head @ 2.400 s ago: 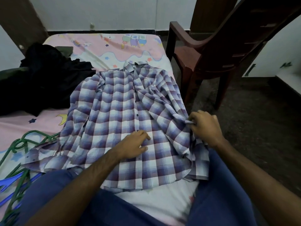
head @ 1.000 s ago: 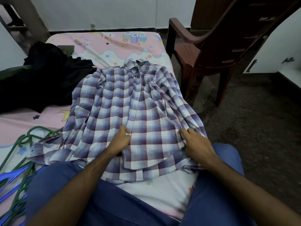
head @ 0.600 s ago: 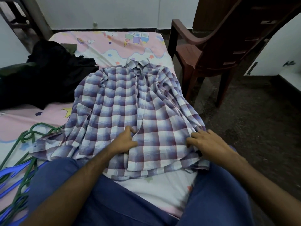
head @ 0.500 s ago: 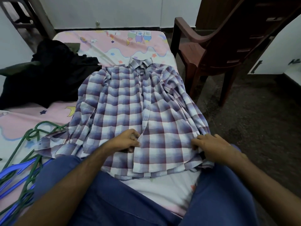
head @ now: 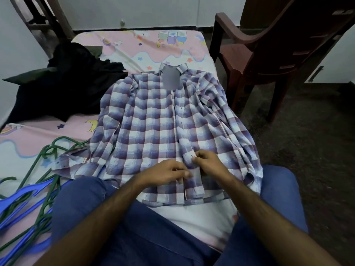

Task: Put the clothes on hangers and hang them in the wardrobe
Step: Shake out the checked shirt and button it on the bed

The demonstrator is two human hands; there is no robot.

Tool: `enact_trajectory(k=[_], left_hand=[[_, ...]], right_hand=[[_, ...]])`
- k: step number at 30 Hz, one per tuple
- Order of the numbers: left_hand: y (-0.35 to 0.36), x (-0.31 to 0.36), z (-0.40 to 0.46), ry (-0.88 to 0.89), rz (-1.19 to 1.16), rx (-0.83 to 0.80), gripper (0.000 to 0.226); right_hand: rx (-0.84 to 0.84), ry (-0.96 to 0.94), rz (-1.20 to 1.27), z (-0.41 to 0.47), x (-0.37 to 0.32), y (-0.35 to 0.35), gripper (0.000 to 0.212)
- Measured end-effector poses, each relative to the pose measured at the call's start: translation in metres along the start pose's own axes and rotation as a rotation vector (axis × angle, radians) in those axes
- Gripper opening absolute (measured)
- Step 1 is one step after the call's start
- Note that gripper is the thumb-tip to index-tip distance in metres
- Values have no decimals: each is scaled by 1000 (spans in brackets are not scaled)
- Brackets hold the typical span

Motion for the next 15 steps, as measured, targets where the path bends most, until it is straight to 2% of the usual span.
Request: enact_trajectory(k=[2,5,8,12,15], left_hand=[[-6,-13,0,-26,134,156,19],[-12,-27,4,-91,138,381,20],[-7,-29,14,-85,238,415,20],[5,-29,22,-106,227,473,14],[5,-31,27,-167,135,525,4]], right_hand=[[21,64,67,-1,14,-2,22],[-35,107,357,-4,24,-8,20],[-99,115,486,-5,23,-11,7],[-105,112,520,-4,23,-9,22],[-77,111,543,-2,20,-7,18]])
Point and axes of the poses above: each hand's wrist, its own z-axis towards the middle knuckle, its own y-axis out of the palm, x = y × z, the point moved 2 cm from there along z, towards the middle knuckle
